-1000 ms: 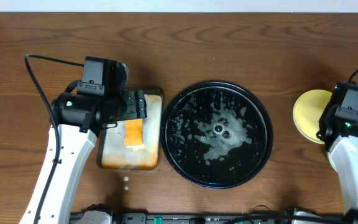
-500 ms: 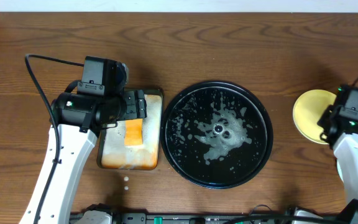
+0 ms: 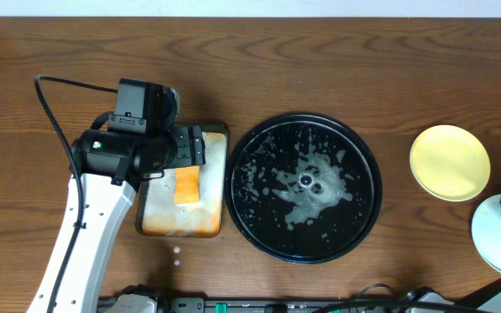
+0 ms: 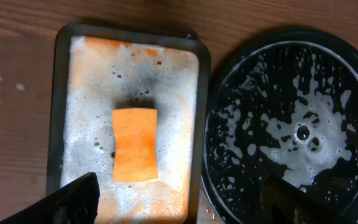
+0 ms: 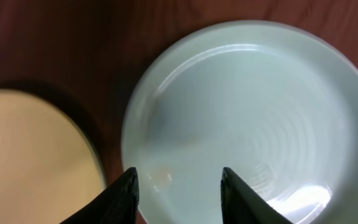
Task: Clean dirty plates on tray and stack at the side
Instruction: 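Lower the blue plate onto the yellow plate stack and release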
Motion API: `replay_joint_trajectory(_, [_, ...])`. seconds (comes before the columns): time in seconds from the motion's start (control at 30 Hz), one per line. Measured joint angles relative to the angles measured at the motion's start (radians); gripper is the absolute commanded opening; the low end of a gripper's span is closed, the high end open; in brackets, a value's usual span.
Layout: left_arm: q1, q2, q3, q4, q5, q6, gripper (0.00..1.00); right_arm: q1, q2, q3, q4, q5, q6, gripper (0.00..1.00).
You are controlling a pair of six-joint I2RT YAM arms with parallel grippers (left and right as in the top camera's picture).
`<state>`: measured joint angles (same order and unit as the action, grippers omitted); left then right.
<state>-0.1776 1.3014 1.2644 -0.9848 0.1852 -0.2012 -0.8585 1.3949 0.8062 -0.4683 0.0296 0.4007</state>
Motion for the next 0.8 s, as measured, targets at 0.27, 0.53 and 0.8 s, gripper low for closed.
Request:
replay_joint_trajectory(0.27, [0.000,0.000,0.000,0.000,0.000,0.000,0.84,-0.011,0.094,0.000,0.092,-0.081,0.010,0.40])
replay_joint_trajectory(0.53, [0.000,0.000,0.000,0.000,0.000,0.000,0.84,-0.011,0.136,0.000,0.240,-0.104,-0.050,0.41])
replay_joint_trajectory(0.8, [0.000,0.000,0.000,0.000,0.000,0.000,0.84,-0.011,0.249,0.000,0.298,-0.109,-0.064,0.38])
